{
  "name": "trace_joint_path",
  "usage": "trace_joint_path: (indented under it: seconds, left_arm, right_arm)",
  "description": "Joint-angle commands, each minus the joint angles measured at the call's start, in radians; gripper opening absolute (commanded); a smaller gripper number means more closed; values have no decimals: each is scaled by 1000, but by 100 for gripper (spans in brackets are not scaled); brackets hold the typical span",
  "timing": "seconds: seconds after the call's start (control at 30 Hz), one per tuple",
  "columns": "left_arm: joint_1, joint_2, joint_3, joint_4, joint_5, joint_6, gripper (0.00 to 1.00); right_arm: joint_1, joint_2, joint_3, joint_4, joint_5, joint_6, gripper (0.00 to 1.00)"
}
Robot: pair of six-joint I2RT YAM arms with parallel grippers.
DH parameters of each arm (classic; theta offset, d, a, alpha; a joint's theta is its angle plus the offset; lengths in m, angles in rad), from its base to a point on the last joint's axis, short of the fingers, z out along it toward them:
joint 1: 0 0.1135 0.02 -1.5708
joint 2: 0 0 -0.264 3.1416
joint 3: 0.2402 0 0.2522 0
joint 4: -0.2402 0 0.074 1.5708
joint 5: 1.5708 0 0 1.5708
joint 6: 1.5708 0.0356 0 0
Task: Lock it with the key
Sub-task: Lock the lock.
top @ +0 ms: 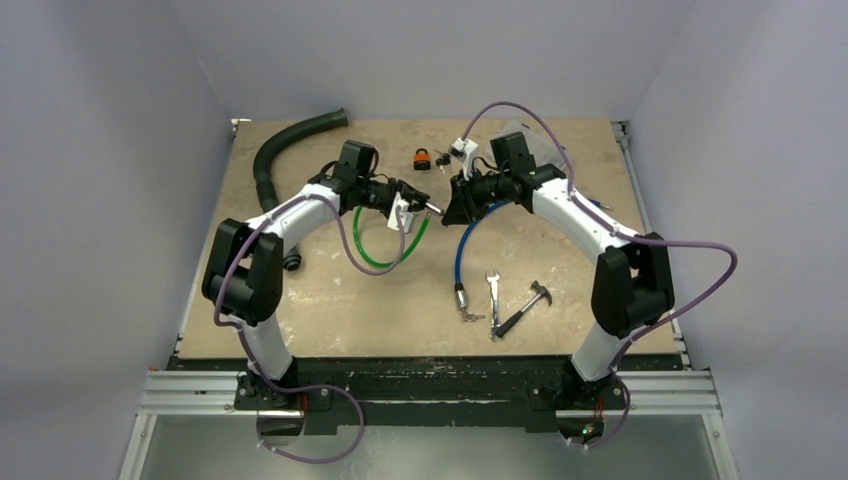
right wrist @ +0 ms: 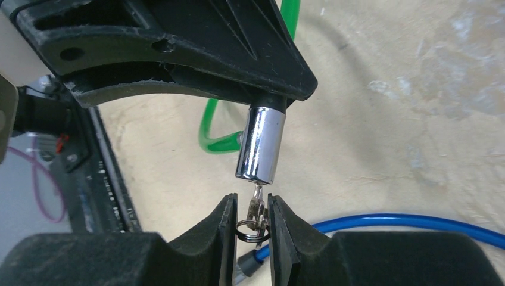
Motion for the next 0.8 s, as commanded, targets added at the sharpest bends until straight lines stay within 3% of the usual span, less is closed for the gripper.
trace_joint_path:
  seconds: [0.0,0.2,0.37,0.77]
  left_arm:
    - [27,16,51,25,64,-114,0]
    - [33,30,63,33,88,-161,0]
    - [35,46,96,-56,99,-115,0]
    - [48,51,81,-218,55,80,0]
  right_arm:
    - [8,-93,-38,48,117,-104,0]
    - [46,-172,-117,145,212,-163,0]
    - [70,-205,-159,204,280,-206,0]
    - [50,-177,-146,135,192,-87,0]
